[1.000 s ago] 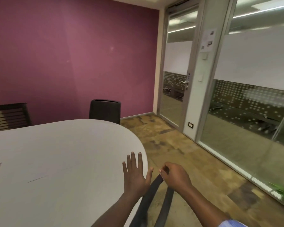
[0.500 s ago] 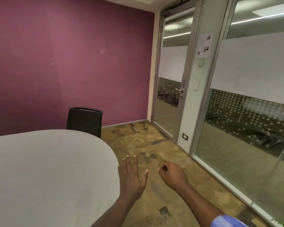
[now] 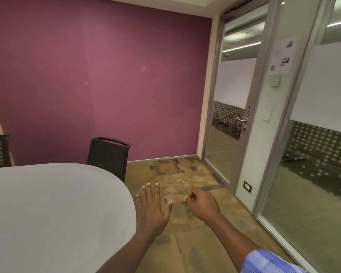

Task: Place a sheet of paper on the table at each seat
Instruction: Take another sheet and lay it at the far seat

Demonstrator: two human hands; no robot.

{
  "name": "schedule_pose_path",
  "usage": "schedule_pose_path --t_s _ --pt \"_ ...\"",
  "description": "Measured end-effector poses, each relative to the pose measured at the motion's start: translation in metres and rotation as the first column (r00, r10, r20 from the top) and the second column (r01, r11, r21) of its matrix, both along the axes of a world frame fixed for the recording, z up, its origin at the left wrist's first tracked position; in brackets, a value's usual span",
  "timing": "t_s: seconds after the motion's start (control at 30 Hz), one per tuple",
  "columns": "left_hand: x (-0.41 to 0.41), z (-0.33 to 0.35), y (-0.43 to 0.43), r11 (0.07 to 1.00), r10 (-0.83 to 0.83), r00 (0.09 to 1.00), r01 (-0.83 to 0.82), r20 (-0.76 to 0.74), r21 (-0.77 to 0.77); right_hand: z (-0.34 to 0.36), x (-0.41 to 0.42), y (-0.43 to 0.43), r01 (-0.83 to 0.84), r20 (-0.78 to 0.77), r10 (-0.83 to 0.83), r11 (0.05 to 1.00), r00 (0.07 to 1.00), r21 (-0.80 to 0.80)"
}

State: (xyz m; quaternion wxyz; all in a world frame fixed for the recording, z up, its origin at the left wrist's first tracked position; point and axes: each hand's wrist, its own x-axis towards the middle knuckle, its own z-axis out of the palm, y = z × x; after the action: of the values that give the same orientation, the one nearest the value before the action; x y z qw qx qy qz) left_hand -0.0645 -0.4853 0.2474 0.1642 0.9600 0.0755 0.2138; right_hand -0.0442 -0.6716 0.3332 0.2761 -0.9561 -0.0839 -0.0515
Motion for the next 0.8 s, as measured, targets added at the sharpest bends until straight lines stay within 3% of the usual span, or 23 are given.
schedule_pose_path --t_s 0.37,0.57,0.8 --pt "0.093 0.013 0.052 0.943 0.331 0.942 -0.333 -0.061 -0.021 0.001 0.156 0.066 -0.283 -0.010 0.283 0.959 0.959 -0.027" --pt "0.114 -0.006 0.133 0.860 0.506 0.857 -0.510 -0.098 -0.021 -0.020 0.207 0.172 -0.434 -0.051 0.433 0.901 0.900 0.010" --pt "0.142 -0.035 0.260 0.706 0.691 0.707 -0.705 -0.150 -0.071 -0.038 0.257 0.337 -0.662 -0.072 0.658 0.748 0.750 -0.053"
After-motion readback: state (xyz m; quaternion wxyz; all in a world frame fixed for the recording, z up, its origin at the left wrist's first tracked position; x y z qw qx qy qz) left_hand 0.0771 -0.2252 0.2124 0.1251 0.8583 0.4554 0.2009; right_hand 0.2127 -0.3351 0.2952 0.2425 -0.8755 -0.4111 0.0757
